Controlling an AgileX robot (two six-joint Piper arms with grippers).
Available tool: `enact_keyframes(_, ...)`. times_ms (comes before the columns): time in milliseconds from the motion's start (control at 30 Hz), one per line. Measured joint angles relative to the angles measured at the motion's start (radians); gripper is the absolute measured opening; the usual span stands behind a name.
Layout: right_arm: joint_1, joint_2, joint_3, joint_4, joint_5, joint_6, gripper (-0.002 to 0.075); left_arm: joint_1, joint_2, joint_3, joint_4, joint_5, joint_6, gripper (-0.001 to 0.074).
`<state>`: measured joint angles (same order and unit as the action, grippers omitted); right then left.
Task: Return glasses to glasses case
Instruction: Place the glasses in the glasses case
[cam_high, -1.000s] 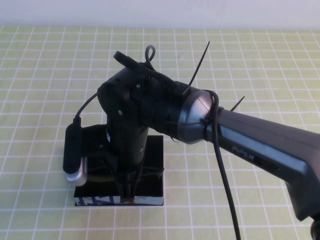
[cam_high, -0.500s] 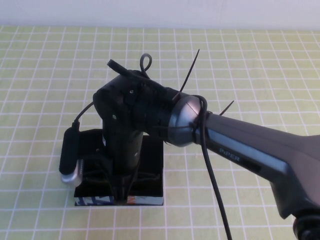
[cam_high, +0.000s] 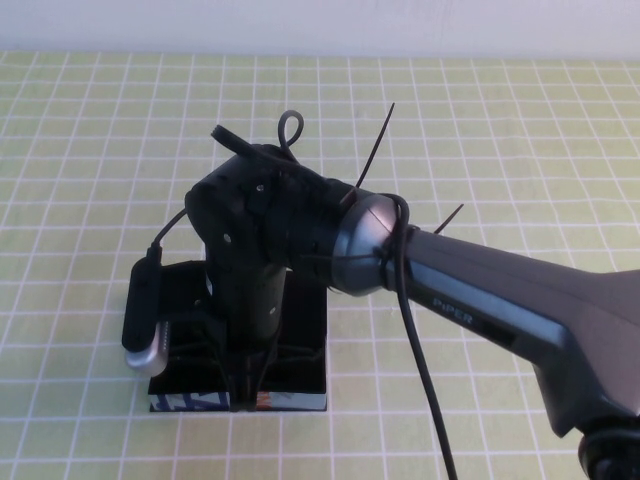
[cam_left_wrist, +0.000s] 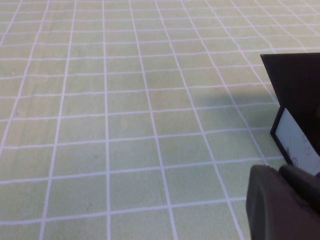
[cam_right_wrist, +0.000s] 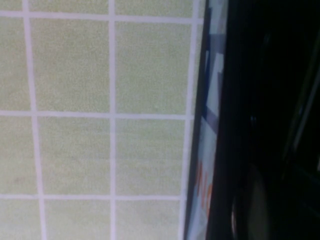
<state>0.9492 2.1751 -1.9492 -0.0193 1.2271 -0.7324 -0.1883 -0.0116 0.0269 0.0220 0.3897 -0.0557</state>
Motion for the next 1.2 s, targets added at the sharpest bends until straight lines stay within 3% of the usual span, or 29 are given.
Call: enact_keyframes(1200,0.0,0.023,0.001,0.009,-0.002,-0.01,0.0024,0.0,0.0,0.0,0.0,0.0,0.0,-0.0004)
